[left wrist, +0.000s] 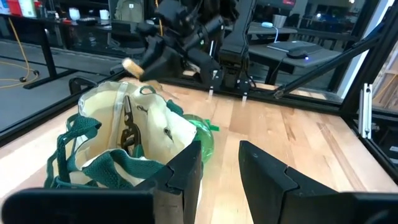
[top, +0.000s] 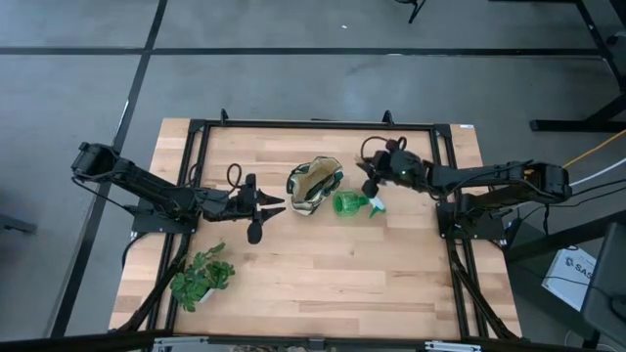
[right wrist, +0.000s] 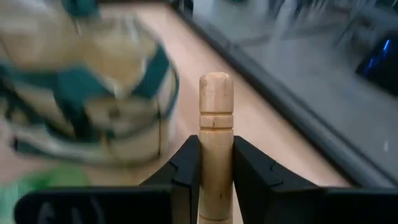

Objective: Pick & Place Garden tools in Gardening bag
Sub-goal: Put the brown trowel into the light brown gardening bag

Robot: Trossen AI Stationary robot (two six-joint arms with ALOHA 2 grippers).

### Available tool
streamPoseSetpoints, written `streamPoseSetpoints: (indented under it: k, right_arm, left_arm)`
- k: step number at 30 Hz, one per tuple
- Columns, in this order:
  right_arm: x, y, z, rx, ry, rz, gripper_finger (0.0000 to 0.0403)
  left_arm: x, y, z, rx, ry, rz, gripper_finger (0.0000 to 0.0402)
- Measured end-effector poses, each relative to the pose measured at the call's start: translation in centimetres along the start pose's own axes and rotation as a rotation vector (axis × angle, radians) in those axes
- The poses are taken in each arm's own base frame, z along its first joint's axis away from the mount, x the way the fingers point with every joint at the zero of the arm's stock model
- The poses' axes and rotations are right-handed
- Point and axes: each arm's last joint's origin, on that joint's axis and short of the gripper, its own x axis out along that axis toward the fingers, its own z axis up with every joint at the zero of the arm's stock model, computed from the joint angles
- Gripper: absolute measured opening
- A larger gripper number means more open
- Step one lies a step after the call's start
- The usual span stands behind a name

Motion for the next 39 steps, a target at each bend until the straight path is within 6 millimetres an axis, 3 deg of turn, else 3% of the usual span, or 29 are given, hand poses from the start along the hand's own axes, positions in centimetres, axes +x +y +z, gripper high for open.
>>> streamPoseSetpoints:
  k: [7, 23, 27, 34, 39]
  right_arm:
    - [-0.3, 0.0, 2.3, -0.021, -0.231, 0.027, 0.0070]
    - [-2.2, 1.1, 5.6, 0.004, -0.641, 0.508, 0.0070]
    - [-2.7, 1.8, 5.9, -0.007, -0.681, 0.581, 0.0070]
    - [-3.3, 3.9, 6.7, -0.044, -0.679, 0.661, 0.0070]
    - [-3.7, 5.3, 6.9, -0.083, -0.683, 0.710, 0.0070]
  left_arm:
    - [0.0, -0.1, 0.4, 0.003, -0.042, -0.007, 0.0102]
    - [1.3, -0.6, 1.0, 0.104, -0.224, 0.030, 0.0102]
    - [2.9, -1.0, 0.9, 0.157, -0.237, 0.031, 0.0102]
    - [7.6, -2.0, 2.3, 0.235, -0.246, 0.026, 0.0103]
    - [10.6, -2.4, 3.6, 0.183, -0.277, -0.004, 0.0116]
